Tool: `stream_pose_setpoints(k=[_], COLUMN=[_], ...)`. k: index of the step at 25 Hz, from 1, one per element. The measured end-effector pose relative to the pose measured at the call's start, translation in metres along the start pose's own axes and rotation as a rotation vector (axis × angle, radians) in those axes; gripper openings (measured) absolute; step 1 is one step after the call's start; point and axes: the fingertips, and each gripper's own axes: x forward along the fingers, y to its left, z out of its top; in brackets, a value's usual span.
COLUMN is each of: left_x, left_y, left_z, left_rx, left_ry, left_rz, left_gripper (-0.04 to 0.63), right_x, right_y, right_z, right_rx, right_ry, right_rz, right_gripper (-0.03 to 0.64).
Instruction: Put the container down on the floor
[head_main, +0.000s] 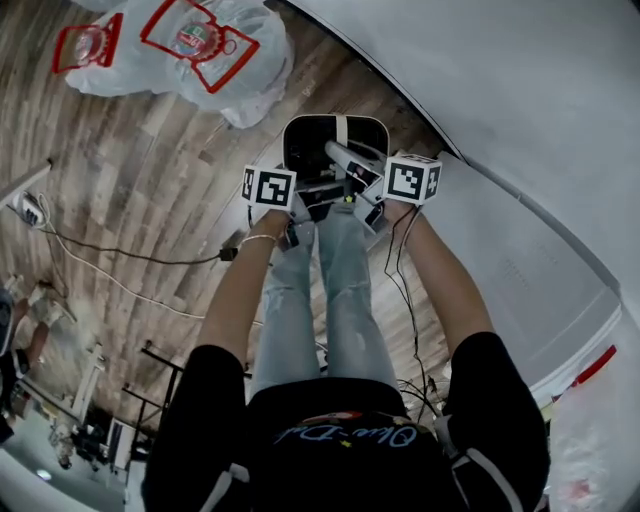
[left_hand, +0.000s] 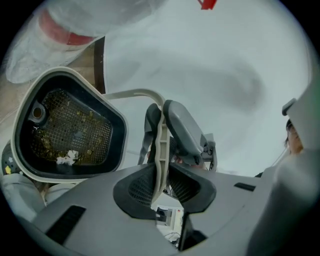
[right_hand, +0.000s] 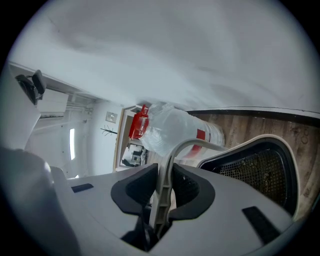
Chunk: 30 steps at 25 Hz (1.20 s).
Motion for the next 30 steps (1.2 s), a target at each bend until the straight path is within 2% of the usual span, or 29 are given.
stream_pose_setpoints(k=[3, 8, 13, 20, 30], left_x=[0.001, 0.009, 0.016, 0.022, 0.028], left_y=[0.021, 0.047, 0.071, 0.092, 0.103], left_z=[0.007, 0.010, 0.013, 0.011, 0.006], left_rx=[0.005, -0.014, -0.002, 0.027, 0.029], left_ry=[0.000, 0.019, 0.046, 0.066, 0.034], left_rz=[-0.001, 0.016, 0.052, 0.087, 0.118], left_gripper=[0.092, 0.094, 0.095, 0.103, 0.100], right_x=[0.009, 0.017, 0.025, 0.033, 0.032], right_y=[-0.018, -0.048, -0.072, -0.096, -0.106], right_z=[-0.001, -0.002, -0.004, -0.015, -0.022], right_rx=[-0.006, -0.001, 0.007, -0.017, -0.054], right_ry=[-0.014, -0.044, -0.055, -0.012, -0.002], right_rz=[-0.011, -0.025, -0.041, -0.088, -0.134], right_gripper=[0.066, 0.066, 0.065, 0.065, 0.066])
